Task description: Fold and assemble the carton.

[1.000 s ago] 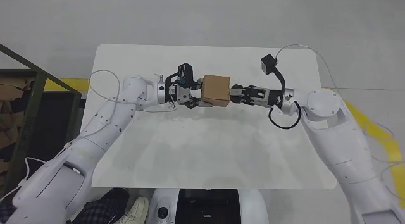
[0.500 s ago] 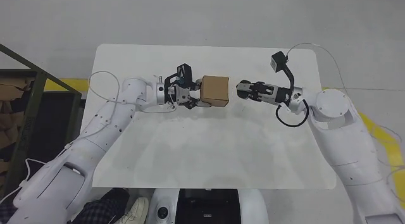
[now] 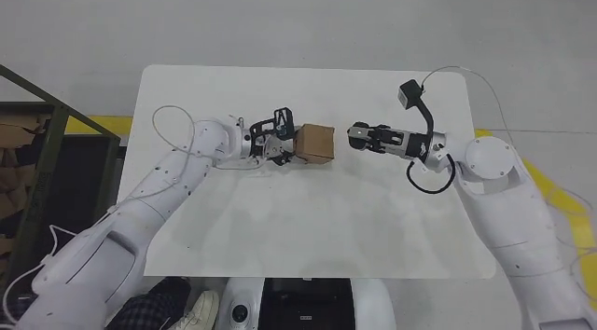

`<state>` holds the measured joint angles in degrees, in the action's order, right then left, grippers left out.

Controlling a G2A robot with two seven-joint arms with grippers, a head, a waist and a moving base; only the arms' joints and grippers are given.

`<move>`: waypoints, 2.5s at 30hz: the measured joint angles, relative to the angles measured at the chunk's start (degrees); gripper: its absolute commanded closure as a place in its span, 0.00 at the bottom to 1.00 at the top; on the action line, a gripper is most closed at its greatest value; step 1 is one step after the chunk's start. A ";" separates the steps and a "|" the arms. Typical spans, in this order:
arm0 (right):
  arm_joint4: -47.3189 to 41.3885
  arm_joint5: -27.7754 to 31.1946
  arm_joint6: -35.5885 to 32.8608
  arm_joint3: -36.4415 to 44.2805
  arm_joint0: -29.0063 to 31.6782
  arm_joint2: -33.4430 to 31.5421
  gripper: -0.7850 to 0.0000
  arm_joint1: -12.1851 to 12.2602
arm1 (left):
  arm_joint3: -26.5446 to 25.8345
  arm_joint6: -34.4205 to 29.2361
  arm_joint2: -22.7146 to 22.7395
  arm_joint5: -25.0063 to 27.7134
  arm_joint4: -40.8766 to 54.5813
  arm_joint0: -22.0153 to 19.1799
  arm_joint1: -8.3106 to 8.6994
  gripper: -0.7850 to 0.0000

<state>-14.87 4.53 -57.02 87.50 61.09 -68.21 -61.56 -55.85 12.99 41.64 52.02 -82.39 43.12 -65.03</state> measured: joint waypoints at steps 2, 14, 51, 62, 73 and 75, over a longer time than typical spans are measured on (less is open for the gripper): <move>0.05 0.02 -0.11 -0.15 -0.05 0.25 0.86 -0.02 | 0.84 0.10 -0.48 0.24 -0.35 -0.32 -0.30 0.00; 0.42 0.79 1.20 -2.87 -1.27 1.15 0.72 -0.25 | 2.93 6.98 0.50 6.08 5.34 -0.36 -0.32 0.00; 27.55 26.04 32.43 -18.00 -5.37 -0.20 0.00 -1.18 | -2.99 -21.36 18.60 -12.35 48.65 1.56 9.14 0.00; 53.05 24.23 53.43 -17.56 -4.63 -2.83 0.00 -0.67 | -1.86 -28.38 22.04 -16.31 52.65 2.74 9.67 0.00; 67.34 20.04 60.59 -13.77 -1.86 -8.97 0.00 0.73 | -1.74 -32.69 26.59 -17.44 52.29 2.35 10.81 0.00; 68.15 19.94 60.17 -13.36 -1.82 -9.48 0.00 0.84 | -2.04 -33.77 27.34 -17.53 52.19 2.09 11.03 0.00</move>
<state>53.28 24.47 3.15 74.15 59.27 -77.69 -60.72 -57.89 -20.78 68.98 34.49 -30.20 45.21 -54.00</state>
